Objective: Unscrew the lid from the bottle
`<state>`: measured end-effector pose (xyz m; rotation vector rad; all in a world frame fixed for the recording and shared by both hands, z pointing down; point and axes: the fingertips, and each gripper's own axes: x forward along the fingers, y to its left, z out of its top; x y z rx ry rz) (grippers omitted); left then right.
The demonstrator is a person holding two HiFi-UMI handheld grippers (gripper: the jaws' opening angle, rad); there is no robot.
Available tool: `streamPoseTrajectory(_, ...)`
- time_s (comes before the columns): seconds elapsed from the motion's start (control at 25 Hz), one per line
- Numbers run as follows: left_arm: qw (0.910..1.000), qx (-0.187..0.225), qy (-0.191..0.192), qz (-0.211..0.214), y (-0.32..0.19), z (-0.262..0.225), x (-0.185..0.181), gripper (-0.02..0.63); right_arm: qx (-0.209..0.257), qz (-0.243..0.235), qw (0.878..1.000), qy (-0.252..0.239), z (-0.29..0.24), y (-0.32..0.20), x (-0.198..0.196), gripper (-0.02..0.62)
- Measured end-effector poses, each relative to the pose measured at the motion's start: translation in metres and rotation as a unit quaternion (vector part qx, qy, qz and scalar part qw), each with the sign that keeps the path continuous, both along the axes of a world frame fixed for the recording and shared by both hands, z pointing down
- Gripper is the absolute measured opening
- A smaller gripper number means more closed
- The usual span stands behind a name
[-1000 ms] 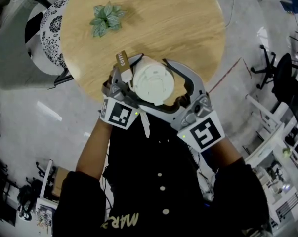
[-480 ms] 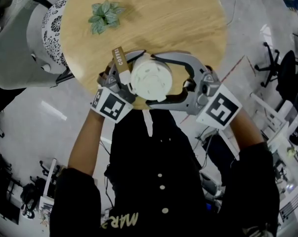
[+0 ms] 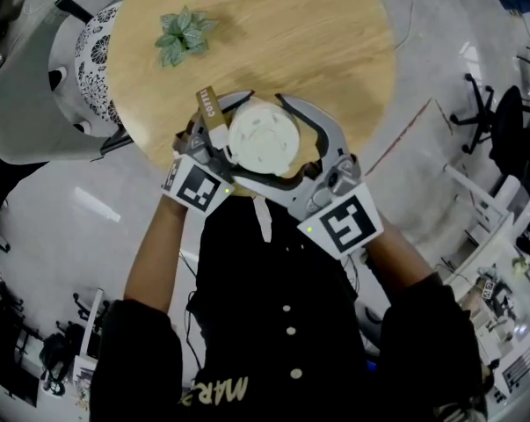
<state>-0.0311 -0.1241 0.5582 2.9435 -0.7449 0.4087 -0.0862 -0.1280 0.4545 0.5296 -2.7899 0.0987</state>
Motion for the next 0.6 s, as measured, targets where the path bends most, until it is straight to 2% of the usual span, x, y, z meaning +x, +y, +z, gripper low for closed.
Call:
streamPoseTrajectory(0.08,1.0,-0.004,-0.001,0.0,0.0,0.002,-0.002,0.374,0.015,0.014,1.0,0.001,0.002,0.0,-0.004,0.469)
streamPoseTrajectory(0.2,1.0,0.0,0.001,0.006,0.0,0.001,0.0,0.374,0.016,-0.008,1.0,0.0,0.004,0.002,-0.002,0.468)
streamPoseTrajectory(0.32,0.9993,0.022,0.023,0.02,-0.005,-0.008,0.005,0.374,0.009,-0.088,0.996,0.004,0.005,0.005,0.002,0.468)
streamPoseTrajectory(0.44,0.9982,0.024,0.03,0.047,-0.008,-0.007,0.006,0.374,0.002,-0.182,0.983,0.0,0.004,0.004,0.001,0.468)
streamPoseTrajectory(0.52,0.9974,0.024,0.026,0.063,-0.006,-0.006,0.005,0.374,-0.004,-0.205,0.979,-0.002,0.003,0.004,0.0,0.468)
streamPoseTrajectory(0.6,0.997,0.024,0.025,0.069,-0.004,-0.007,0.005,0.374,-0.012,-0.202,0.979,-0.003,0.003,0.005,0.0,0.466)
